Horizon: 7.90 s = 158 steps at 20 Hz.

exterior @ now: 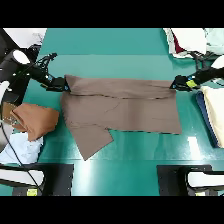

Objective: Fold the shirts.

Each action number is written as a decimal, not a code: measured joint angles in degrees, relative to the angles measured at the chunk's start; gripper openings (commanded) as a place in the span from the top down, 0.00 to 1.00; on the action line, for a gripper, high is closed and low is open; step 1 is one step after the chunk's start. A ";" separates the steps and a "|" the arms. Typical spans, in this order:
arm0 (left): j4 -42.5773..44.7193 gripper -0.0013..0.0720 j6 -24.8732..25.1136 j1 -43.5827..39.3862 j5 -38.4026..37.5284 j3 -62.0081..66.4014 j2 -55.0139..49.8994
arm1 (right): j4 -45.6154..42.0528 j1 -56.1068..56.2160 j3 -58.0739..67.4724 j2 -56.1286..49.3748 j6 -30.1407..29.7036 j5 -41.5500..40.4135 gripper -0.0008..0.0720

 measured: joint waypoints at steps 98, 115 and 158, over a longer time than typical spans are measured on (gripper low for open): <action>-13.53 0.95 -1.09 -10.34 11.78 -12.72 10.88 | 13.09 -21.57 -8.20 -6.67 -13.42 9.97 0.20; -16.00 0.95 -4.17 -28.79 16.33 -1.03 -6.54 | 18.75 -13.49 -1.03 -7.82 -16.63 18.75 0.96; -0.09 0.95 -8.20 -2.84 5.09 20.09 5.31 | 18.36 48.98 33.27 -19.80 -16.61 -3.89 0.22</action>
